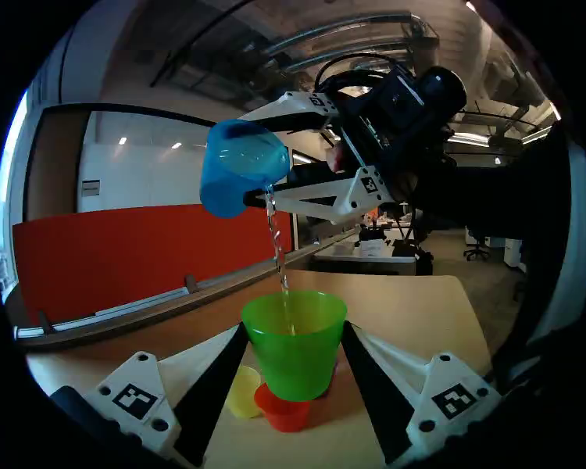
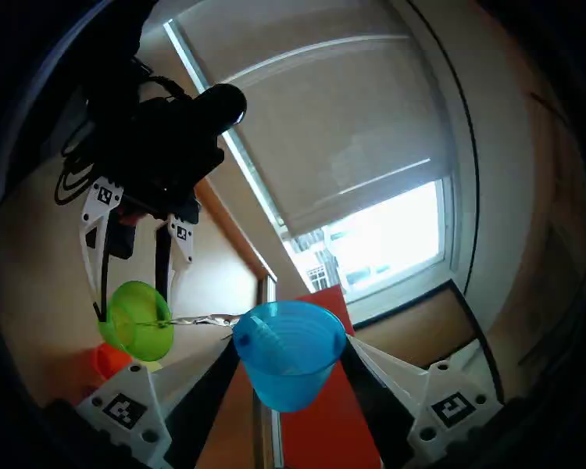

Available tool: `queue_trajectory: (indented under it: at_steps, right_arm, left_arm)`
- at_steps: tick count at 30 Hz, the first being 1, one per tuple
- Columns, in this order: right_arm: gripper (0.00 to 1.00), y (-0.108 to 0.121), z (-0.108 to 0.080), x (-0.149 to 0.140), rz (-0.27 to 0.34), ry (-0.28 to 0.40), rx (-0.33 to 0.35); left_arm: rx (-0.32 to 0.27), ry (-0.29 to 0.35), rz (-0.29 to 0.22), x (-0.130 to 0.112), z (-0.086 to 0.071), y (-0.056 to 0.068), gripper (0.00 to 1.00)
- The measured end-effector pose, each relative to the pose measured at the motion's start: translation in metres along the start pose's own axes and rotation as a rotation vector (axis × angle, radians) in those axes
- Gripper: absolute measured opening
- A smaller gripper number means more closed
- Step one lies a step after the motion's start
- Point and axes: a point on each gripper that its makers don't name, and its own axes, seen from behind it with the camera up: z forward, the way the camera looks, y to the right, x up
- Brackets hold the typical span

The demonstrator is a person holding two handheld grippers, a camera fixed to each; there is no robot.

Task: Pour water

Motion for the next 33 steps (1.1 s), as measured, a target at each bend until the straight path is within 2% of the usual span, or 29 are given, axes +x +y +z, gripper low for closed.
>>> queue_trajectory:
  at_steps: [33]
  right_arm:
    - [0.91,0.0082,-0.0019,0.0006,-0.085,-0.008,-0.021]
  left_arm:
    - [0.003,-0.008,0.006,-0.0057,0.0031,-0.0027,0.86]
